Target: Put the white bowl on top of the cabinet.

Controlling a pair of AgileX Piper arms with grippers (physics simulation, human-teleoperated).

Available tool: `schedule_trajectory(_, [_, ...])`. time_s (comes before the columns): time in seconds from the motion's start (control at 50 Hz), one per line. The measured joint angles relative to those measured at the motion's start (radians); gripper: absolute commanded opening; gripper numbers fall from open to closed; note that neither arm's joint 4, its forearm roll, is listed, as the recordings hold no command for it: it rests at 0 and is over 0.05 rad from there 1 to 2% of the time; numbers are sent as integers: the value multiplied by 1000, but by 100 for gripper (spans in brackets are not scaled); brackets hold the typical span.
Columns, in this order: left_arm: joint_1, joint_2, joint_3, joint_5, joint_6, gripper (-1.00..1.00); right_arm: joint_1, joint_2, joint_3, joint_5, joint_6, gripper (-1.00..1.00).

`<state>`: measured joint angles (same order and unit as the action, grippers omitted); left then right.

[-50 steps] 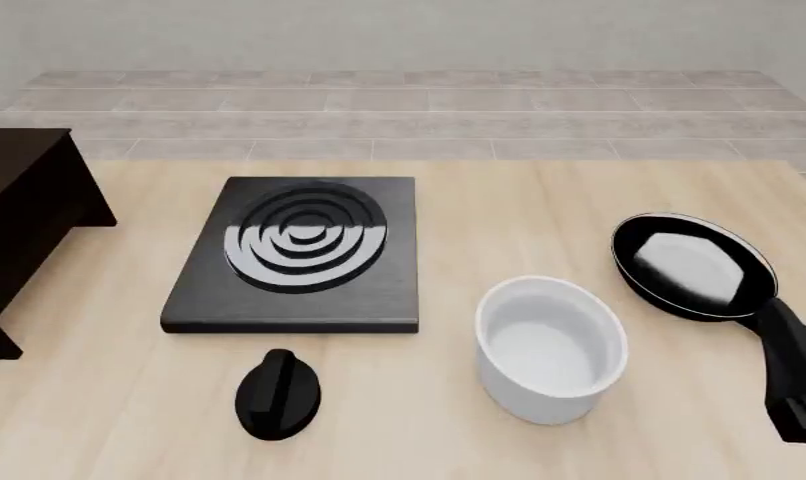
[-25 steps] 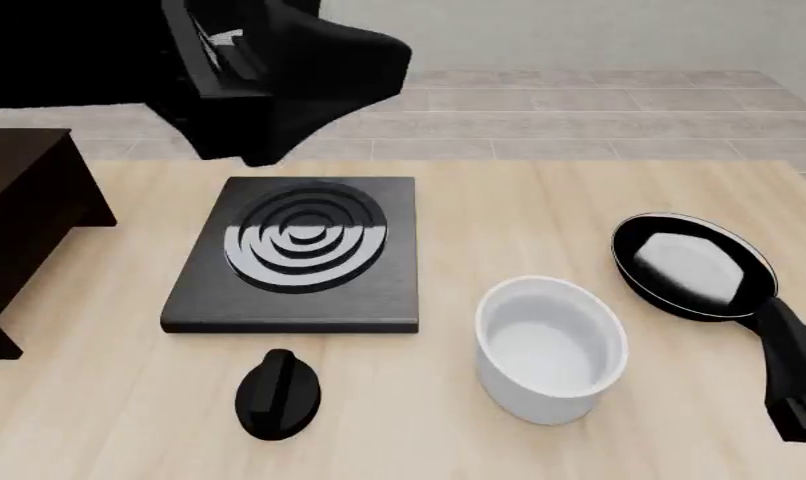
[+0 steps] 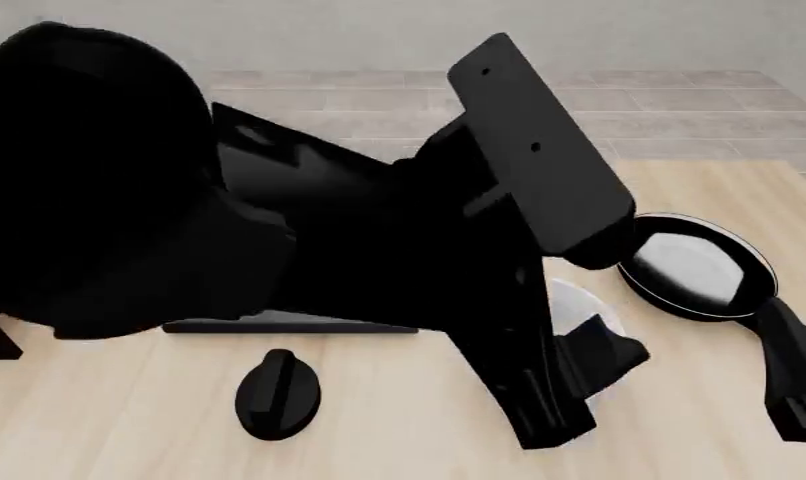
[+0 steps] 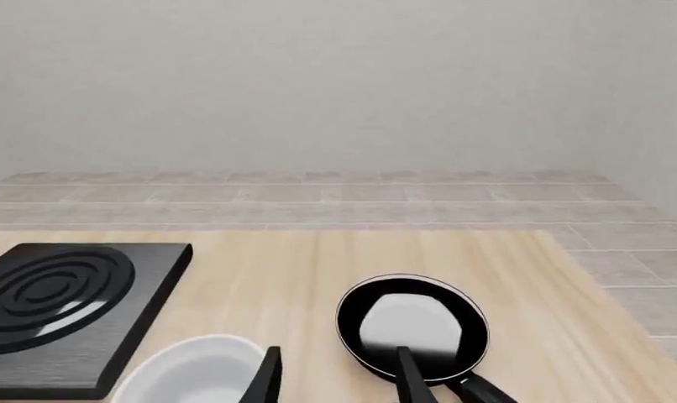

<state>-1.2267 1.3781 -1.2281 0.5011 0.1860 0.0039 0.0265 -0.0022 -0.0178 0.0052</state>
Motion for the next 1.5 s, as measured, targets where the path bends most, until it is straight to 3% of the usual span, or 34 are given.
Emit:
schedule_trajectory(0.48, [-76,144,14,30,41,100,1,-3,0,3,0,100])
schedule_trajectory(1.14, [48,309,42,-29,173,100,2,-2,-1,2,0,100])
schedule_trajectory(1.5, [110,380,14,-45,261,100,2,2,0,-1,-1,100])
